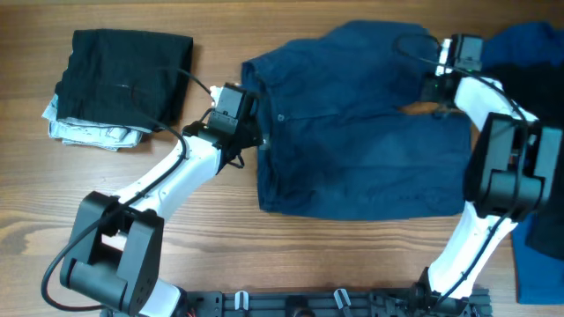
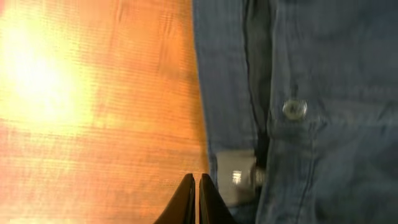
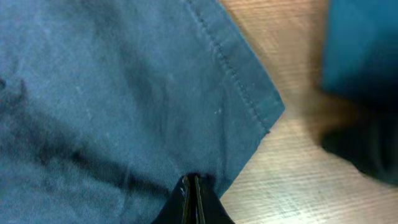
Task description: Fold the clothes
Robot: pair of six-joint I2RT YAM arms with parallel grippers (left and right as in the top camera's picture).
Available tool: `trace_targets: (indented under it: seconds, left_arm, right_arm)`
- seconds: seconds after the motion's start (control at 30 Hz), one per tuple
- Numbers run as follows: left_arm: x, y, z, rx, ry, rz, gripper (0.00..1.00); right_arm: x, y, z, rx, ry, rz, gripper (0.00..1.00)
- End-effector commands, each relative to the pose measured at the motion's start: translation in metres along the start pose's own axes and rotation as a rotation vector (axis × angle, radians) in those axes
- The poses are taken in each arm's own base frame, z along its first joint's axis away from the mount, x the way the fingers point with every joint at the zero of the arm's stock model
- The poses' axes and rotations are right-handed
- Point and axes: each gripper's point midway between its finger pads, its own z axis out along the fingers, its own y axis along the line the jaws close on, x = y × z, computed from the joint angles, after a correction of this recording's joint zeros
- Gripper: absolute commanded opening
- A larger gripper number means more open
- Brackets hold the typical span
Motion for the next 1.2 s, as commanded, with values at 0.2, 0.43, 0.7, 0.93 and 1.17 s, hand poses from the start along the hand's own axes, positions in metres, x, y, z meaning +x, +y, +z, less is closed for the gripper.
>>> trace_targets:
  seconds: [0.2,0.43,0.7,0.93,1.17]
  left_arm:
    - [-0.029,-0.040,0.006,0.245,-0.065,-0.002,0.08]
    - [-0.022,-0.053,0.038,0.484,0.037,-0.038,0.31]
    - [-0.011,-0.052,0.051,0.524,0.090,-0.049,0.33]
    - [0.000,-0.058,0.057,0.514,0.108,-0.033,0.31]
    - [0.018,-0.065,0.073,0.472,0.121,-0.002,0.31]
  right_arm:
    - [0.024,0.016,-0.045,-0.072,0.082,-0.001,0.04]
    - [0.006,0.012,-0.093,-0.077,0.015,0.038,0.24]
    - [0.021,0.011,-0.099,-0.074,0.076,0.053,0.32]
    - [0.020,0.011,-0.099,-0.074,0.071,0.052,0.33]
    - [0.019,0.011,-0.099,-0.075,0.069,0.053,0.32]
